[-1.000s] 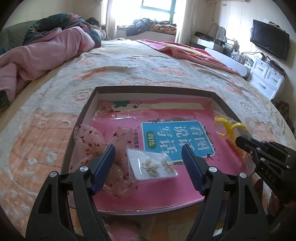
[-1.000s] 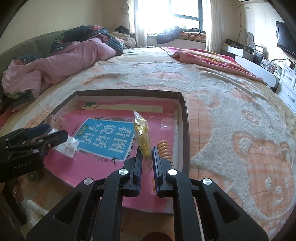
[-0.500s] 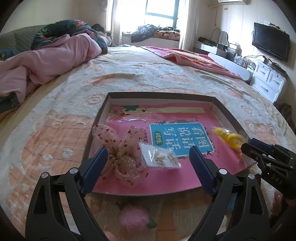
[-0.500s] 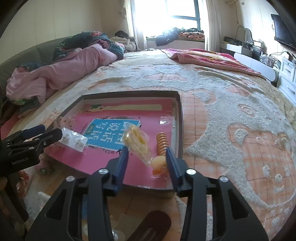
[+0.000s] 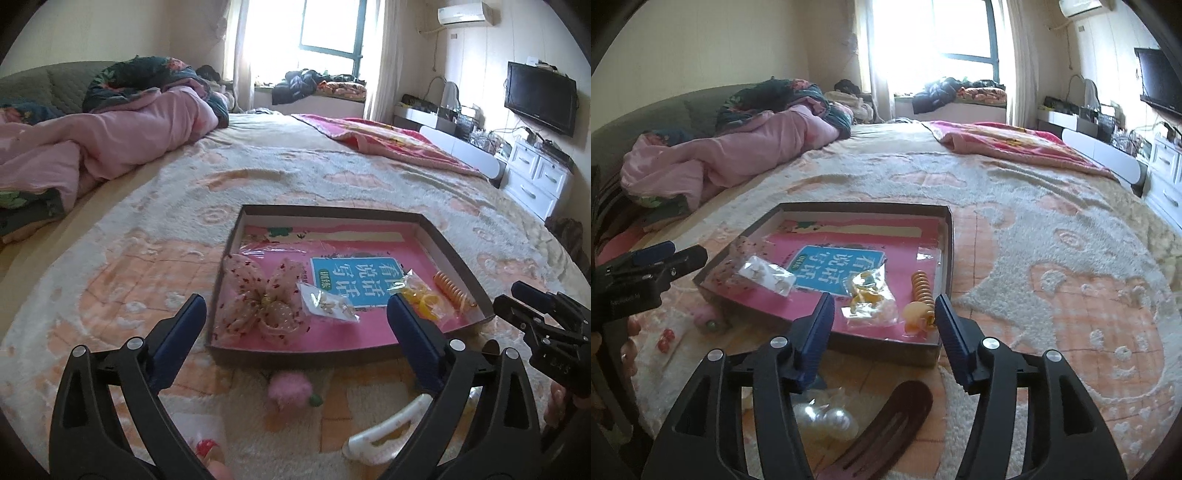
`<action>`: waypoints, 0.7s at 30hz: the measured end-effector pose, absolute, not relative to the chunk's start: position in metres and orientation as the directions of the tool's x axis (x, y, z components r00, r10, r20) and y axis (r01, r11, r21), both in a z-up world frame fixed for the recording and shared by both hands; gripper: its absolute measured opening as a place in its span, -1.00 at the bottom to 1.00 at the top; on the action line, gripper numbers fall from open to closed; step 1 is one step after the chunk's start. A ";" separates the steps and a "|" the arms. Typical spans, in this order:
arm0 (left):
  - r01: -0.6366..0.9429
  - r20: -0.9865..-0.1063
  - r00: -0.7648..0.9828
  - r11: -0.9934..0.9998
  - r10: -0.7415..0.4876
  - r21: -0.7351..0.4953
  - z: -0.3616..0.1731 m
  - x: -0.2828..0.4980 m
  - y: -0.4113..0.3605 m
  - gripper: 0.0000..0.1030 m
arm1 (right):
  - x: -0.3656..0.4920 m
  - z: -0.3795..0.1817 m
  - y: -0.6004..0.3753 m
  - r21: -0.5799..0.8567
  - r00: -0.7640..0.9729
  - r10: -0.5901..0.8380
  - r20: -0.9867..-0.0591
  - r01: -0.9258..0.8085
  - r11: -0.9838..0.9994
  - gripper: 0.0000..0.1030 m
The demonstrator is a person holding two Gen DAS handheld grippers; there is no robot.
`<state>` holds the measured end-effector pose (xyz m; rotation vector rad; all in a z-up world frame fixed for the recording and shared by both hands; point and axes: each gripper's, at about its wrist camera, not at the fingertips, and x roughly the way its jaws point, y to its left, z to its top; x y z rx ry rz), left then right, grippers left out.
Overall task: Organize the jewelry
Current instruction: 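Withdraw both open tools from the tray toward the bagged beads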
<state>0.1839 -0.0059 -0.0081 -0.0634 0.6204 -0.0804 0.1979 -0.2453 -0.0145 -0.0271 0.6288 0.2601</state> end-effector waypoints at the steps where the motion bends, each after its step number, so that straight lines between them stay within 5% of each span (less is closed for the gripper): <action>1: 0.052 -0.575 0.813 0.995 -0.091 -0.084 -0.007 0.180 -0.004 0.74 | 0.194 -0.012 -0.245 0.051 0.780 0.235 -0.581 -0.253 0.966 0.08; 21: -0.024 -0.551 0.834 0.997 -0.019 -0.070 -0.001 0.115 0.033 0.77 | 0.143 -0.006 -0.229 0.032 0.771 0.297 -0.563 -0.339 0.940 0.18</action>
